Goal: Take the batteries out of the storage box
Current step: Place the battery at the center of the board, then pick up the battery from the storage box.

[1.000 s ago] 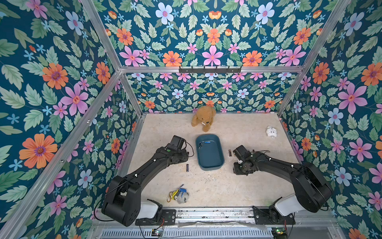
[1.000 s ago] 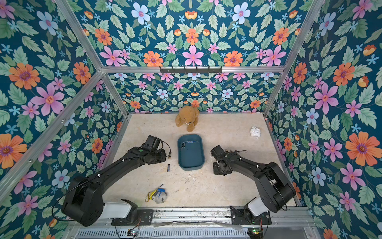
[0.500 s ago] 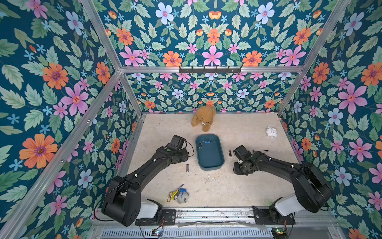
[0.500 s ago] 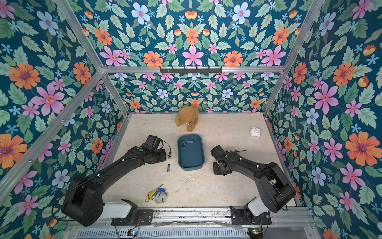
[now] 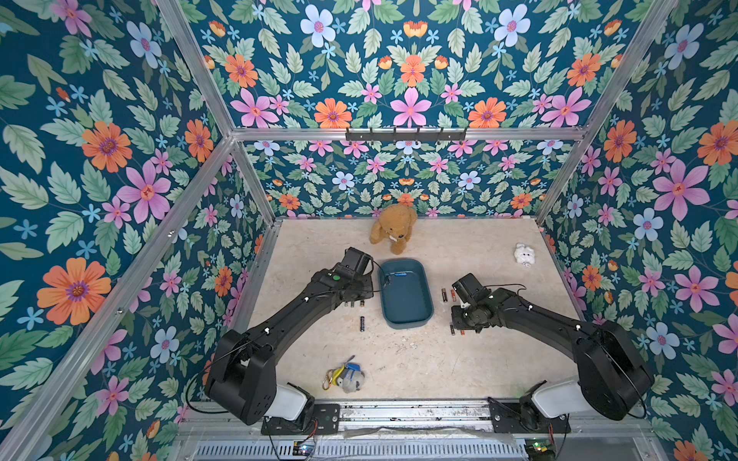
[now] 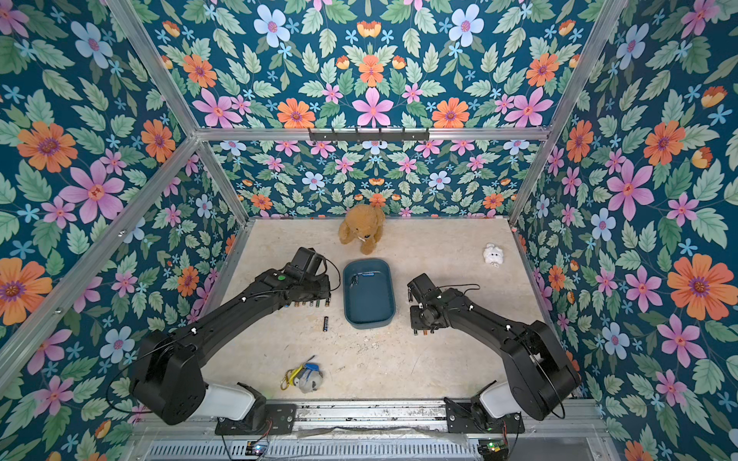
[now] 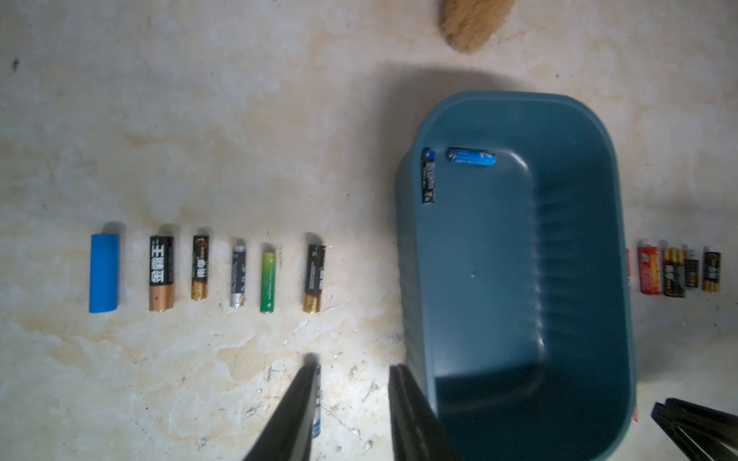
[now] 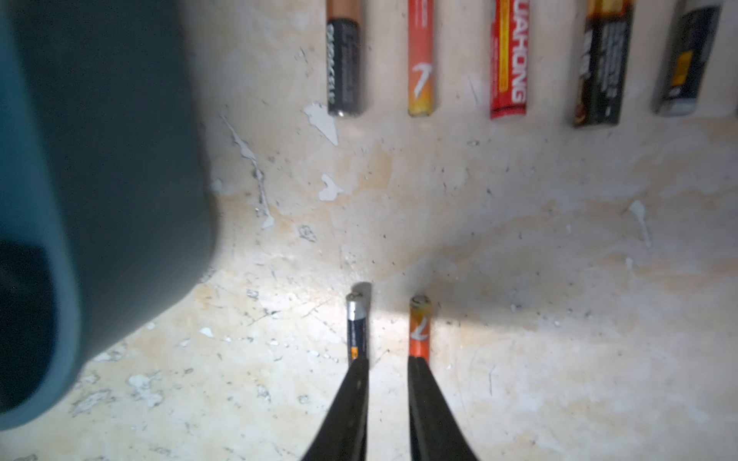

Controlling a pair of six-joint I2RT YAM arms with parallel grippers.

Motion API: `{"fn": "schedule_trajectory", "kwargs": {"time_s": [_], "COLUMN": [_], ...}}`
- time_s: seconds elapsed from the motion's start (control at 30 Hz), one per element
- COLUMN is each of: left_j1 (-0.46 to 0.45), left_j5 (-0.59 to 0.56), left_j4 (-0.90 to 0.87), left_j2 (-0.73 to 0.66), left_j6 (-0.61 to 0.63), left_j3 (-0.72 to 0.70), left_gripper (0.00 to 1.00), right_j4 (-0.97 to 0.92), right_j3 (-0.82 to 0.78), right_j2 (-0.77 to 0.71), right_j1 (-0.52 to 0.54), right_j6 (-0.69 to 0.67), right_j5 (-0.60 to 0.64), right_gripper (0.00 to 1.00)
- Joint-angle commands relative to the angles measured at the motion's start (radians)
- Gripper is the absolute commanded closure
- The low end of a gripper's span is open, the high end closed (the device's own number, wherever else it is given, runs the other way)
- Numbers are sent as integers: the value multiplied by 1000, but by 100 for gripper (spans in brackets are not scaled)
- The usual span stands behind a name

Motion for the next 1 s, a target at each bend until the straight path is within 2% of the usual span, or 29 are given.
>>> {"fn": "schedule_trajectory", "kwargs": {"time_s": [0.0, 0.17, 0.47, 0.77, 0.97], "left_j1": [-21, -59, -100, -99, -100], "left_j5": [-41, -42, -72, -87, -109], "left_j4": [-49, -66, -150, -179, -188], "left_j2": [53, 187, 467, 654, 731], "left_j6": [25, 38, 79, 87, 89], "left_j3": [77, 223, 479, 609, 676], "left_gripper": [63, 63, 63, 64, 65], "right_j4": [-33, -40, -24, -10, -7], "right_j3": [33, 82, 119, 119, 121], "right_j2": [-12, -12, 2, 59, 63], "right_j1": [-1, -15, -113, -198, -236], "right_j6": [23, 30, 4, -60, -86], "right_j5": [8, 0, -37, -77, -96], "right_gripper": [76, 76, 74, 73, 73]}}
